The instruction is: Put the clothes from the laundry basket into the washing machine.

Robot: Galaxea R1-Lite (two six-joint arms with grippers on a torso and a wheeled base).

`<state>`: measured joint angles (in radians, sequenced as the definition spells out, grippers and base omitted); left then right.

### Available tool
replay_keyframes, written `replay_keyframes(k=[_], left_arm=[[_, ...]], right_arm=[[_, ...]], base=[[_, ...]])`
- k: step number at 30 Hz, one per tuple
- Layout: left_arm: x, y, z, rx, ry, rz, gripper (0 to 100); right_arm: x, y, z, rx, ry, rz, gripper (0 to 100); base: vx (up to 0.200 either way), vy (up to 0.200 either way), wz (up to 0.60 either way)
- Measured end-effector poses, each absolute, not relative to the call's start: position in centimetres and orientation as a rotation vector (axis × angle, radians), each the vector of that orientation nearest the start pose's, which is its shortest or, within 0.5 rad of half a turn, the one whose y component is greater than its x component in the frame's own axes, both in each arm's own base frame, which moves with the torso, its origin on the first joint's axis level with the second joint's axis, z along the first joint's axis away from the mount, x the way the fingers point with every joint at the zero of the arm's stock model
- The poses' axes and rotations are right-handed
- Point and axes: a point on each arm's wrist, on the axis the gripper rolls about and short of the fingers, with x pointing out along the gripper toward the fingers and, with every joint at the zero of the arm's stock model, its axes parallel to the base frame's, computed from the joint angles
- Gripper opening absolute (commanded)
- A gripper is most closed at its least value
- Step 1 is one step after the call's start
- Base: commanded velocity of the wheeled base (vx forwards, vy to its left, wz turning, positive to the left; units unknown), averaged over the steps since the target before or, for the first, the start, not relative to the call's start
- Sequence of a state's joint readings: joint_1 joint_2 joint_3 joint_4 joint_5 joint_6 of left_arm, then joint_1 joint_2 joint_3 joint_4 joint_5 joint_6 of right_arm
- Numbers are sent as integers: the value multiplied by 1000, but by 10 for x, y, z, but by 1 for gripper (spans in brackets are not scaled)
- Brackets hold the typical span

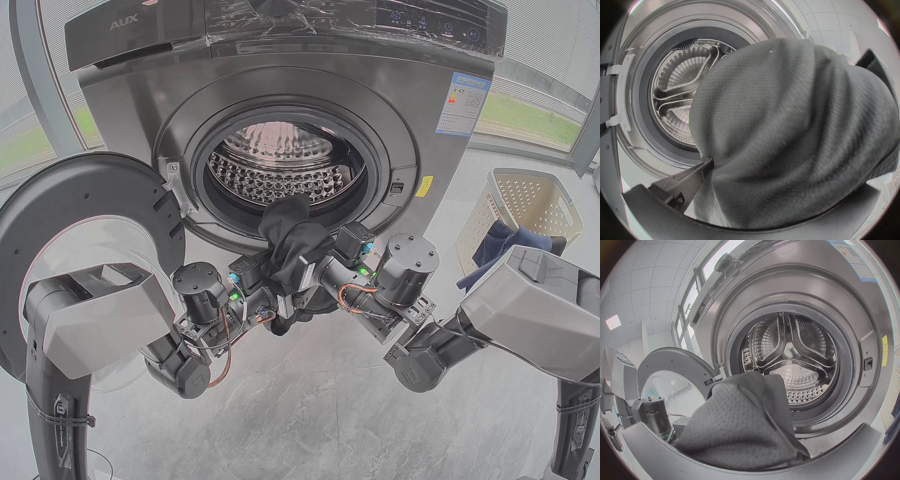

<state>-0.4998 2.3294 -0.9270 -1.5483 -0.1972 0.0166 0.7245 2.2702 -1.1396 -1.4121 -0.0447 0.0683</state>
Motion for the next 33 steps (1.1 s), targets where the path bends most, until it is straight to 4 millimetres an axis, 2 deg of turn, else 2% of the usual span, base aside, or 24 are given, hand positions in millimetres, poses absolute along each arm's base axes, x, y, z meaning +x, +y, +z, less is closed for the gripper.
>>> replay_keyframes(k=[5, 6, 17, 27, 33], left_arm=[[366, -202, 76, -16, -180, -658, 100], [367, -202, 77, -19, -187, -648, 0], [373, -200, 85, -82, -208, -587, 0], [376, -190, 100, -122, -230, -561, 0], [374, -188, 108, -133, -243, -558, 0]], right_arm=[[322, 289, 130, 174, -237, 693, 0], [322, 289, 130, 174, -237, 694, 0], [323, 282, 125, 187, -214, 665, 0], [337, 255, 116, 174, -176, 595, 0], [342, 248, 111, 168, -166, 577, 0]], base=[[0, 0, 0], [0, 0, 0], [0, 0, 0], [0, 0, 0], [0, 0, 0]])
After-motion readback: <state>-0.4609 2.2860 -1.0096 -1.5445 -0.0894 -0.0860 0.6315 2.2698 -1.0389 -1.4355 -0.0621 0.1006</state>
